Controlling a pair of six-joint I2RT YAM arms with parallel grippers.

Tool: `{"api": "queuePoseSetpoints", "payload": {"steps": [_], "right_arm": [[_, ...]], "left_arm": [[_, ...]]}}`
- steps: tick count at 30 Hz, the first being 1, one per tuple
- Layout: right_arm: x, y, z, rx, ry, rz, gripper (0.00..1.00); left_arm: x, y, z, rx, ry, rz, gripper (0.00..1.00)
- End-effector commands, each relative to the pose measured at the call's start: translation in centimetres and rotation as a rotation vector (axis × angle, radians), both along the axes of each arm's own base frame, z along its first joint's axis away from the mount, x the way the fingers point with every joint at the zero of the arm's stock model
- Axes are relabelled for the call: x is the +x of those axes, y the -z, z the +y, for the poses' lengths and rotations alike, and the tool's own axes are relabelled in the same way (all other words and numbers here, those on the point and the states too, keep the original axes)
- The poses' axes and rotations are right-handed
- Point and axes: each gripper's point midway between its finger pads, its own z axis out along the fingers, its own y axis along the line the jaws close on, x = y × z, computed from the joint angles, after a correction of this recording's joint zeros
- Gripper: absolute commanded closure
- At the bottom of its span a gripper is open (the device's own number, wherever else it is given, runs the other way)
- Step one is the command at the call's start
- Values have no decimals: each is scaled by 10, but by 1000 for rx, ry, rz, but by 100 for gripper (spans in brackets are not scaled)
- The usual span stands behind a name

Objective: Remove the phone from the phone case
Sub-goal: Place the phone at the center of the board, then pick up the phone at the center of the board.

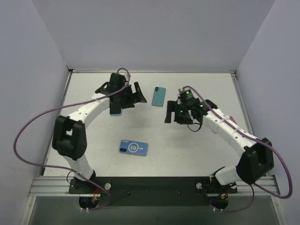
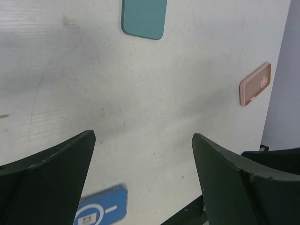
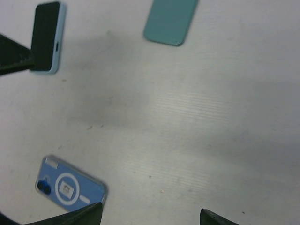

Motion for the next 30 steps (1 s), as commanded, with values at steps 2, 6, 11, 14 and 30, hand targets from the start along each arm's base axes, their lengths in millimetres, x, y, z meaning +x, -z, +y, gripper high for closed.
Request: {"api": "queuePoseSetpoints", "payload": {"steps": [2, 6, 11, 14, 30], "right_arm": [[-34, 8, 74, -203, -491, -1, 28], [-57, 29, 127, -230, -801, 15, 28], [-70, 53, 163, -229, -996, 32, 10], [-69, 74, 176, -249, -1061, 44, 9], [-107, 130, 190, -236, -1336, 31, 0]], "left_arm": [[-33, -42, 72, 42, -90, -62, 3], [-56, -47, 116, 65, -184, -47, 3], [-85, -45, 157, 118, -269, -34, 3], [-100, -34, 169, 140, -293, -16, 3], [-121, -25, 167, 115, -277, -11, 3]]}}
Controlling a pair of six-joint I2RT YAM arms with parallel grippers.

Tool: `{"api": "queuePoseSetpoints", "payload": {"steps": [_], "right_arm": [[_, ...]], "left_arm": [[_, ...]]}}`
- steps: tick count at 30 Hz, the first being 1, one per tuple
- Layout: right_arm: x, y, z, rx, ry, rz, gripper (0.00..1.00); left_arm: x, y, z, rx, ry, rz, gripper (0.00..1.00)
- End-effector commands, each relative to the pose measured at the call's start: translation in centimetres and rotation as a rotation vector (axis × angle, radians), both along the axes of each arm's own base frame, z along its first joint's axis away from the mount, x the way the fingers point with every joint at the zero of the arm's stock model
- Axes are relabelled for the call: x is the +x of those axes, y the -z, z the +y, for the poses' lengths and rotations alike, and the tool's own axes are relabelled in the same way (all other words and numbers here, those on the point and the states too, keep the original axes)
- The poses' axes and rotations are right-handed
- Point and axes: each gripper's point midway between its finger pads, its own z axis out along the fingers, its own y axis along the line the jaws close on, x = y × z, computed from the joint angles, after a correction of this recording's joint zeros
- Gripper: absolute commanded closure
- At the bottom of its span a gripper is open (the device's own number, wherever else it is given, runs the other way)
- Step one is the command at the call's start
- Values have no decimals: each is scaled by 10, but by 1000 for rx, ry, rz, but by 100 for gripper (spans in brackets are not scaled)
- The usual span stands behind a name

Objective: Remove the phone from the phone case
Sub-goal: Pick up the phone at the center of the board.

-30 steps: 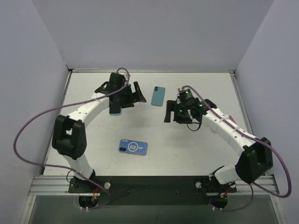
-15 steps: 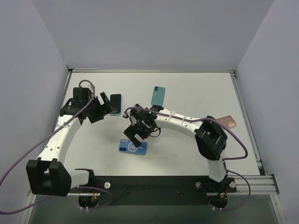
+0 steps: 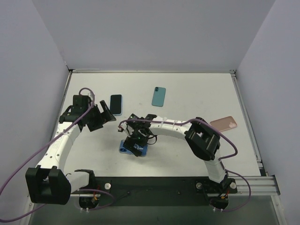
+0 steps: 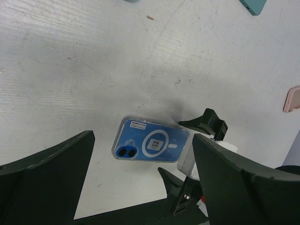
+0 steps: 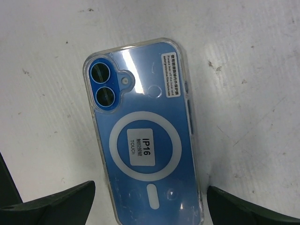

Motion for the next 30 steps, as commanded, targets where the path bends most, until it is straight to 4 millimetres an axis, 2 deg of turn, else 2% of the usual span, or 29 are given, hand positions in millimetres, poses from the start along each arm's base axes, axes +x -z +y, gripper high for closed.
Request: {"api": "queuePoseSetpoints", "payload": {"steps": [1, 5, 8, 14, 19, 20, 22, 23, 24, 25, 27, 28, 29, 30], "right_arm": [[-19, 8, 1, 0, -99, 39, 0], [-8, 21, -2, -73, -40, -23, 0], [-1, 23, -1, -97, -7, -59, 0], [-10, 36, -8, -184, -57, -168, 0], [-7, 48, -16, -222, 62, -182, 8], [-1, 48, -19, -238, 96, -209, 12], [-1, 48, -19, -226, 140, -189, 42], [2, 45, -19, -212, 178, -172, 53], [-6, 43, -14, -178, 179, -112, 61], [-6, 41, -12, -159, 188, -91, 73], [-7, 33, -7, -93, 221, -55, 84], [-7, 30, -7, -72, 234, -47, 97], [-5, 18, -3, -28, 274, -44, 100], [3, 16, -7, 3, 318, -43, 100]], "left_arm": [[2, -12, 0, -3, 15, -55, 3], [4, -8, 0, -9, 8, -43, 3], [5, -6, -1, -17, 2, -42, 2], [8, -7, 1, -34, -22, -48, 3], [9, -7, 6, -60, -48, -38, 2], [9, -7, 6, -69, -52, -34, 3], [11, -10, 8, -124, -61, -40, 3], [11, -9, 8, -149, -64, -36, 3], [12, -10, 7, -172, -70, -31, 2], [14, -10, 9, -198, -79, -29, 3], [14, -5, 11, -217, -94, -11, 3], [14, -3, 11, -226, -100, -1, 3], [12, 1, 11, -239, -104, 11, 3], [15, 0, 10, -267, -106, -1, 3]]}}
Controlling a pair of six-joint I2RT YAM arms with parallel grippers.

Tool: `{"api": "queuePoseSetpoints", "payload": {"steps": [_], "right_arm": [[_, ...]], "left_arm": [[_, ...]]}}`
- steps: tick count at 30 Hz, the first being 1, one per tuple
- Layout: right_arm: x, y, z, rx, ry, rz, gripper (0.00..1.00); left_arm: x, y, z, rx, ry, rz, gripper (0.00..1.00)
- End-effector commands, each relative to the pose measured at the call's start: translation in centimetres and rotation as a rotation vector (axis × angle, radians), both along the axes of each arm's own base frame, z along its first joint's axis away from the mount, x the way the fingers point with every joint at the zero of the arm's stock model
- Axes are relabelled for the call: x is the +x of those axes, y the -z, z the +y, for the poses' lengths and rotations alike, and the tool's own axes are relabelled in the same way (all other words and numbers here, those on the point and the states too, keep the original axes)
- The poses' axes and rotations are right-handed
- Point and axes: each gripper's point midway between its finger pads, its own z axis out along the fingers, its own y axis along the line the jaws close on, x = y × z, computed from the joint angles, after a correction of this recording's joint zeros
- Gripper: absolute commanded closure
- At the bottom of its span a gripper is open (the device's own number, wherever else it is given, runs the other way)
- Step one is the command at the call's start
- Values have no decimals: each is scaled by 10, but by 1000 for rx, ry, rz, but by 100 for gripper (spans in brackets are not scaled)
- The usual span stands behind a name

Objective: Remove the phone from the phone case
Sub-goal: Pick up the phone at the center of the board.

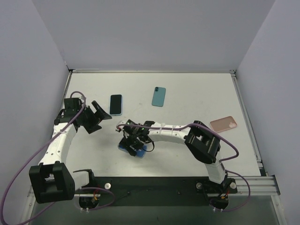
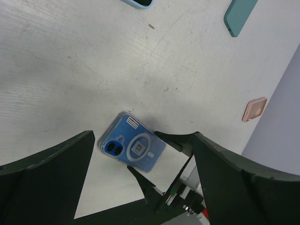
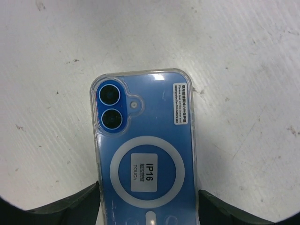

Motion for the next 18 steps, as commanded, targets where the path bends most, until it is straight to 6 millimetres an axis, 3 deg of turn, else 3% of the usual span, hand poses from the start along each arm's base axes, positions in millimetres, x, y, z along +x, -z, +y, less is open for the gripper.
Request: {"api": "queuePoseSetpoints", "payload": {"steps": [1, 2, 3, 4, 7, 16, 18], "right_arm": [[6, 6, -29, 45, 201, 97, 100], [13, -11, -26, 119, 266, 111, 100], [23, -10, -31, 178, 325, 128, 100], [26, -25, -28, 254, 344, 158, 100], [39, -40, -25, 385, 428, 197, 100], [28, -54, -1, 494, 453, 359, 100], [27, -58, 4, 525, 450, 378, 100]], "left_arm": [[5, -6, -18, -165, 35, -31, 3], [-1, 7, -22, -198, 32, -1, 3], [3, 8, -25, -237, 17, -20, 3], [1, 9, -32, -288, 29, -25, 3], [-7, 26, -43, -386, 7, -11, 3], [-22, 60, -79, -430, 70, 72, 3], [-16, 62, -82, -422, 69, 60, 3]]}}
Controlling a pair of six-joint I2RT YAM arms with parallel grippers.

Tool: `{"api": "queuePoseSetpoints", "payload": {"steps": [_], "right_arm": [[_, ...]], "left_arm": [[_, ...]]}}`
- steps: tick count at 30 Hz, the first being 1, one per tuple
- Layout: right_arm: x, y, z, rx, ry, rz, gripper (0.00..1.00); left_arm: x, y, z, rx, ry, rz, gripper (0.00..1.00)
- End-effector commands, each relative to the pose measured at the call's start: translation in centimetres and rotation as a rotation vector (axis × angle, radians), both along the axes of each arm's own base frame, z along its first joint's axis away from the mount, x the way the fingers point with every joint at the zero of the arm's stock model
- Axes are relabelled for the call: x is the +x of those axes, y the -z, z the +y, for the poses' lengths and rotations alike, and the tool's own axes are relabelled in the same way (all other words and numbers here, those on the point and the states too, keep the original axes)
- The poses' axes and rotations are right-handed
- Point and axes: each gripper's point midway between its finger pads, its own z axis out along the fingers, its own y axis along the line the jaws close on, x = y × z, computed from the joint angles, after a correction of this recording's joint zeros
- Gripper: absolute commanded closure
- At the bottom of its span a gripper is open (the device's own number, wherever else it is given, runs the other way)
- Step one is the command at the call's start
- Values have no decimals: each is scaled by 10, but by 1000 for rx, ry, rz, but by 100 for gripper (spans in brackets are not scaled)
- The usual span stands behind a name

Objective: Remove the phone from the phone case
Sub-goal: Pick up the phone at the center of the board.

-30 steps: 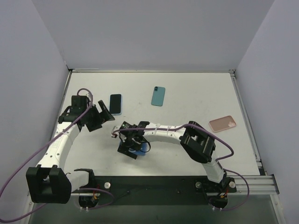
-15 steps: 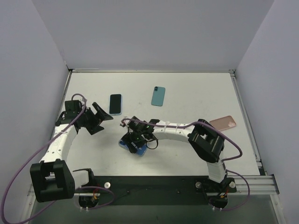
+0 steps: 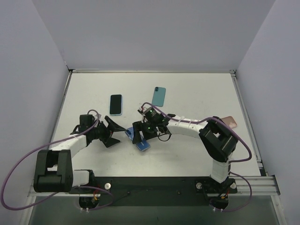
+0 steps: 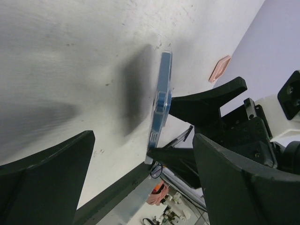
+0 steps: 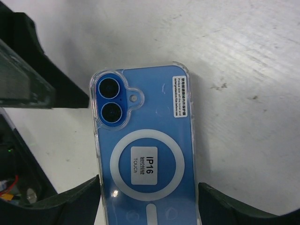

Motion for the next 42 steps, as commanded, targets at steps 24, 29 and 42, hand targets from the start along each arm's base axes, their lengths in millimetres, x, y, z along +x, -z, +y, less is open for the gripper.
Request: {"api": "queuePoseSetpoints", "payload": {"steps": [24, 29, 42], "right_arm": [[4, -39, 34, 122, 46, 65, 100], [8, -45, 34, 125, 69, 62, 98], [21, -94, -35, -223, 164, -404, 0]], "left_arm": [[33, -3, -65, 81, 96, -21, 50], [35, -5, -65, 94, 102, -22, 81], [38, -17, -46, 299, 68, 123, 100]]}}
